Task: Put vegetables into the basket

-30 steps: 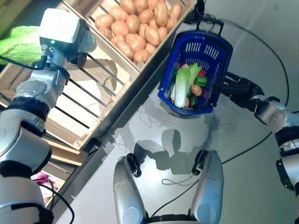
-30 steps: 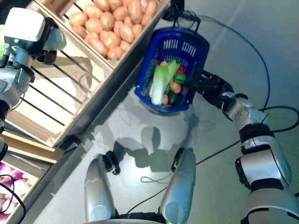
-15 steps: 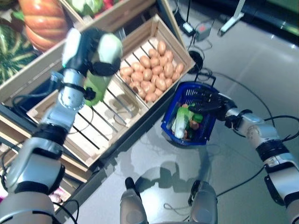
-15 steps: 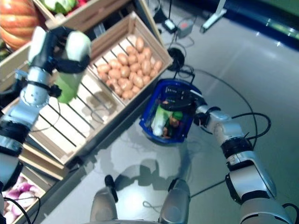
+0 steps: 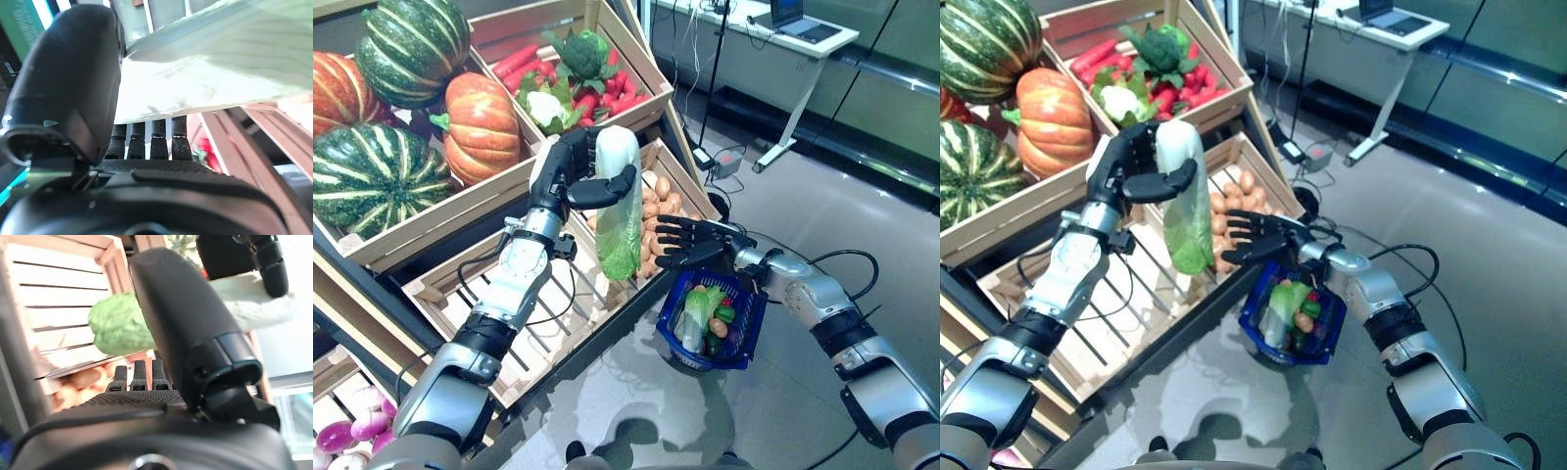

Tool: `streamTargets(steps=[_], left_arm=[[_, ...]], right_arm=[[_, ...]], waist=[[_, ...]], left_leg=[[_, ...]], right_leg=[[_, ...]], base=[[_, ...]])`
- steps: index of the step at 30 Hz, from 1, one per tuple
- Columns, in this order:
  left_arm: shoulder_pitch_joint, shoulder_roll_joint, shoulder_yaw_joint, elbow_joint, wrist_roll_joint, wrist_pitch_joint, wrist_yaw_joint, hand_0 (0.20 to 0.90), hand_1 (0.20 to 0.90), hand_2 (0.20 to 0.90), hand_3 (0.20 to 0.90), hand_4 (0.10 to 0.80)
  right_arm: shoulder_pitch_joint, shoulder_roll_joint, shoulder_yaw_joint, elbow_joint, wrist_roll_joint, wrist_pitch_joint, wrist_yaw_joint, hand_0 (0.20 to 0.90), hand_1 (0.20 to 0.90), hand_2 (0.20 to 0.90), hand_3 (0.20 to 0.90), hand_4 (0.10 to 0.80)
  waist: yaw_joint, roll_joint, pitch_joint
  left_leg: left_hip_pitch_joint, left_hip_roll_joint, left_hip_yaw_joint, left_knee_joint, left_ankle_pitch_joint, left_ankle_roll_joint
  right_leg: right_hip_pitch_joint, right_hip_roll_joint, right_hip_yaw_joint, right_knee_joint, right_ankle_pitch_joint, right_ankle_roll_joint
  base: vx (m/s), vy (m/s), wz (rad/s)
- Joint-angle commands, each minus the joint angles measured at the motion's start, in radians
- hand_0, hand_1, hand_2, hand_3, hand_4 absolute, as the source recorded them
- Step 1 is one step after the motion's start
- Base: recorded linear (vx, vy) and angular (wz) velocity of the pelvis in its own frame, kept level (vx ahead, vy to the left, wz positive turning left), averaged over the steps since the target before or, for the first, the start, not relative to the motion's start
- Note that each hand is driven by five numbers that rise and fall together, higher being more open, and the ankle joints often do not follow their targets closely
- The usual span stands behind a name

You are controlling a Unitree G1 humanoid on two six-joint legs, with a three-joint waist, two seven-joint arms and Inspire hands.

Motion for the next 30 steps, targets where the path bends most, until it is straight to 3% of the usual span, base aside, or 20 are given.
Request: streamTargets(steps=[1,19,30], left_arm=[[-0.075,-0.019,0.049,-0.040,-0.029,-0.070,0.008,0.300,0.300,0.300,0.300,0.400],[-0.020,-0.158,-0.004,-0.086,-0.114,-0.023,-0.054,0.300,0.300,0.300,0.300,0.400],[-0.009,-0.265,-0.042,-0.158,-0.314,0.004,-0.121,0.300,0.300,0.300,0.300,0.400]], right_arm=[[-0.070,0.025,-0.004,-0.020,0.068,-0.054,-0.026,0.900,0.900,0.900,0.900,0.800],[-0.114,0.130,0.010,0.066,0.154,0.007,-0.054,0.900,0.900,0.900,0.900,0.800],[-0.180,0.200,0.006,0.232,0.163,0.028,-0.106,0.900,0.900,0.900,0.900,0.800]], waist=[[0.021,-0.005,-0.109],[0.036,-0.008,-0.131],[0.060,-0.008,-0.135]], left_leg=[[-0.027,0.003,-0.055,-0.040,0.006,0.000],[-0.008,-0.005,-0.077,-0.040,-0.026,0.011],[-0.004,-0.013,-0.100,-0.040,-0.034,0.017]], right_leg=[[-0.027,0.030,-0.017,-0.017,0.029,-0.071],[-0.015,0.036,-0.004,-0.036,0.031,-0.076],[-0.008,0.033,0.000,-0.037,0.032,-0.078]], base=[[0.012,-0.040,0.03],[0.019,-0.002,0.01],[0.023,0.002,0.05]])
